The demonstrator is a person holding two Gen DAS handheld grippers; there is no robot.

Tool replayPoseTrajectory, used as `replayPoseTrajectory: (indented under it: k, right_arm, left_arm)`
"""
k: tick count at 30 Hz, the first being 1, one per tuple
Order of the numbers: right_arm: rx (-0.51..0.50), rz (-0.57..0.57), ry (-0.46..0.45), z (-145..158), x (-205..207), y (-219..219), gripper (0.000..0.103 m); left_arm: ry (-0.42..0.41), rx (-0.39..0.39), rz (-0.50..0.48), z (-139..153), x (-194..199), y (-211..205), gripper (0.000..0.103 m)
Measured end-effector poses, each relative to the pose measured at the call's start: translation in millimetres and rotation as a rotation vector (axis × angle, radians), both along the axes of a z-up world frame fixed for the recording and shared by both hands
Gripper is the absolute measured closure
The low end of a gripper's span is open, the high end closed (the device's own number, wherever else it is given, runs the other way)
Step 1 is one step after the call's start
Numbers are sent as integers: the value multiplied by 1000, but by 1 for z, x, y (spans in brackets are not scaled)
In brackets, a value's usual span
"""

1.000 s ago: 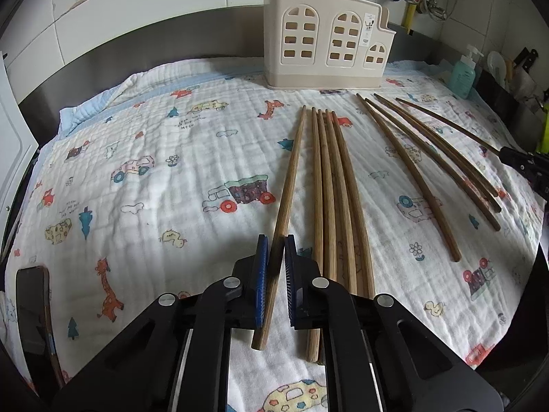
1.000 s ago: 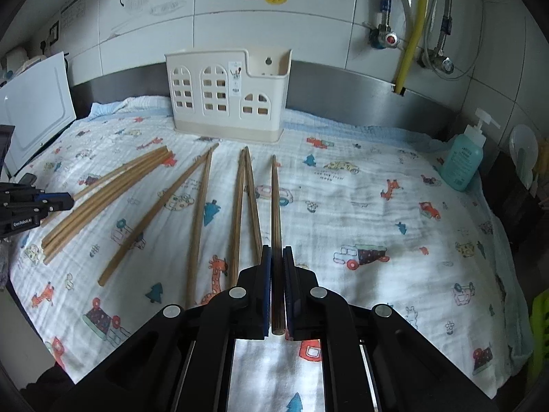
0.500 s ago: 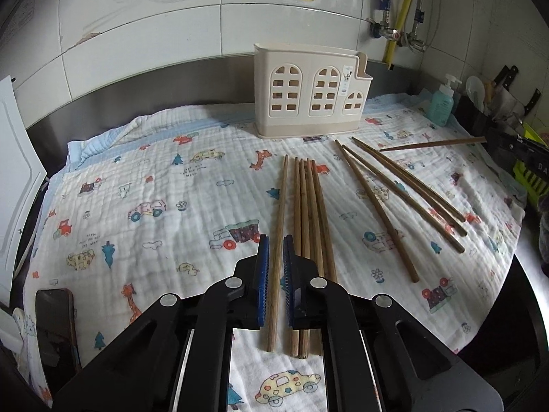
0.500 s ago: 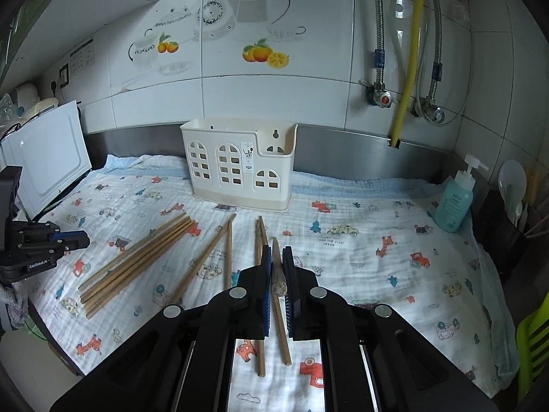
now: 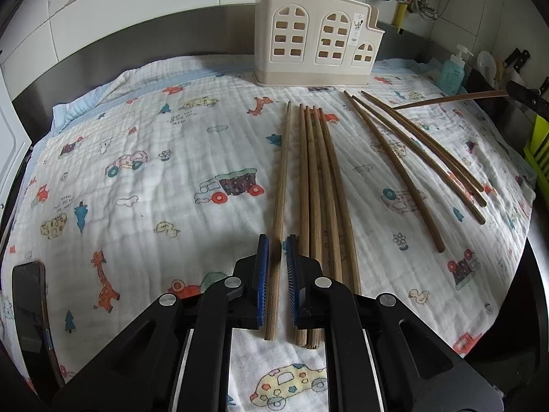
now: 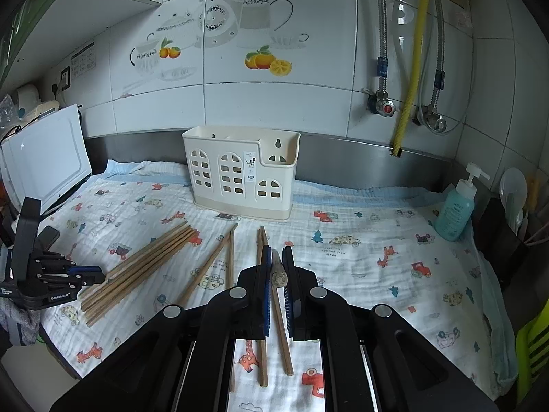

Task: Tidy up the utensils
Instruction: 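Close the left gripper on a wooden chopstick while the right gripper closes on another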

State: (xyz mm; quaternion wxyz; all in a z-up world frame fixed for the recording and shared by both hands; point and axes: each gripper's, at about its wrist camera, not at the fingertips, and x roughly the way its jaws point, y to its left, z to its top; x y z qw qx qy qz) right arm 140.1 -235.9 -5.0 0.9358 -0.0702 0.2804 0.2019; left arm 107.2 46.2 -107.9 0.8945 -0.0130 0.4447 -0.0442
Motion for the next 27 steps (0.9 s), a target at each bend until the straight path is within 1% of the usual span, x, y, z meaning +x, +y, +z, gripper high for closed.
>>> replayPoseTrajectory:
  k: [3, 8, 10, 13, 16, 19, 22, 27]
  right_arm:
    - [1, 0, -5, 2, 2, 1, 97]
    - [0, 1, -14, 3, 5, 4, 96]
    - [1, 0, -13, 4, 5, 4, 96]
    - [5, -1, -15, 4, 4, 5, 96]
    - [2, -1, -17, 5, 4, 7, 96]
    - [3, -1, -18, 5, 5, 8, 96]
    - [11, -3, -19, 6, 7, 8, 96]
    - [18, -5, -26, 9, 11, 10, 96]
  left_arm:
    - [19, 12, 0, -6, 2, -1, 92]
    - [4, 28, 3, -7, 3, -5, 92]
    - [2, 43, 1, -7, 3, -7, 95]
    - [3, 19, 13, -4, 4, -5, 97]
    - [-16, -29, 18, 7, 3, -1, 97]
    - [-58, -42, 22, 23, 1, 1, 97]
    - [-97, -76, 23, 39, 2, 5, 97]
    - [-177, -81, 37, 66, 9, 7, 98]
